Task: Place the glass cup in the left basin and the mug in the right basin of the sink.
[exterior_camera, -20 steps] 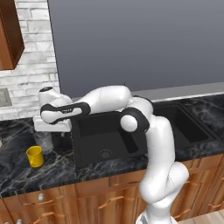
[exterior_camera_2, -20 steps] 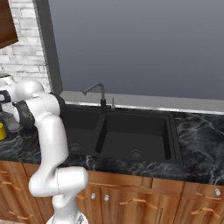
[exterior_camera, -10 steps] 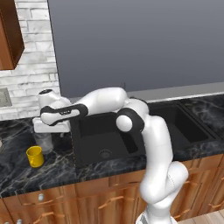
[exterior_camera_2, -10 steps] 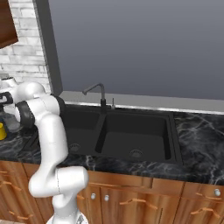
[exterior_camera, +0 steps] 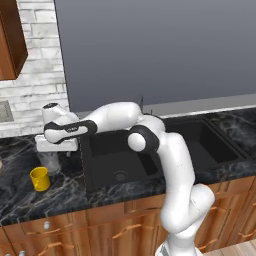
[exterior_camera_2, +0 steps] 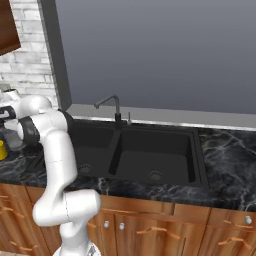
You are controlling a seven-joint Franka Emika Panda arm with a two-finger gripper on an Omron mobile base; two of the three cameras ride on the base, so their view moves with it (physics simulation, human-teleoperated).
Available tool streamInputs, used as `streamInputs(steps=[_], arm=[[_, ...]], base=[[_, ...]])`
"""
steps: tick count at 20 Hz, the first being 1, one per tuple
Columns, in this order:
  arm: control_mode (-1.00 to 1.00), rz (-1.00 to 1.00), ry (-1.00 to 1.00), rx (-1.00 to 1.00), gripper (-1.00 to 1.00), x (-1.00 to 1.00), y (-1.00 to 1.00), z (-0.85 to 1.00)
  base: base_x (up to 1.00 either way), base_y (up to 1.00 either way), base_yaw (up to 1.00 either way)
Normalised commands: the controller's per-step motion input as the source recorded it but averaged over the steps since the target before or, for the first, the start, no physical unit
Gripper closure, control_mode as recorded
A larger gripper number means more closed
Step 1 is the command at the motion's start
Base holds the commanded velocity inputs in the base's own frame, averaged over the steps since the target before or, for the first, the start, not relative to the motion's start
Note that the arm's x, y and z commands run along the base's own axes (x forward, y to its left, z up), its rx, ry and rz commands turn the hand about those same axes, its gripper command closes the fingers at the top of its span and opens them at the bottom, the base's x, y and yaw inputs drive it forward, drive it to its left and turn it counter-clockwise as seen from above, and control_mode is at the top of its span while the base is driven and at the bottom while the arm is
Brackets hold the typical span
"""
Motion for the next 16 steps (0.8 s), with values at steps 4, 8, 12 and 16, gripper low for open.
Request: streamInputs(steps=[4,8,12,16], arm=[[-1.0,0.03,0.0,0.02,1.0,0.02,0.16,-0.21],[-1.0,0.01,0.0,0.0,1.0,-0.1,0.12,-0.14],[-1.0,0.0,-0.03,0.0,1.0,-0.08,-0.02,-0.04],[-1.0,-0.04,-0.02,0.01,1.0,-0.23,-0.46,0.09]], base=[[0.0,0.0,0.0],[0.0,0.0,0.0],[0.0,0.0,0.0],[0.0,0.0,0.0]])
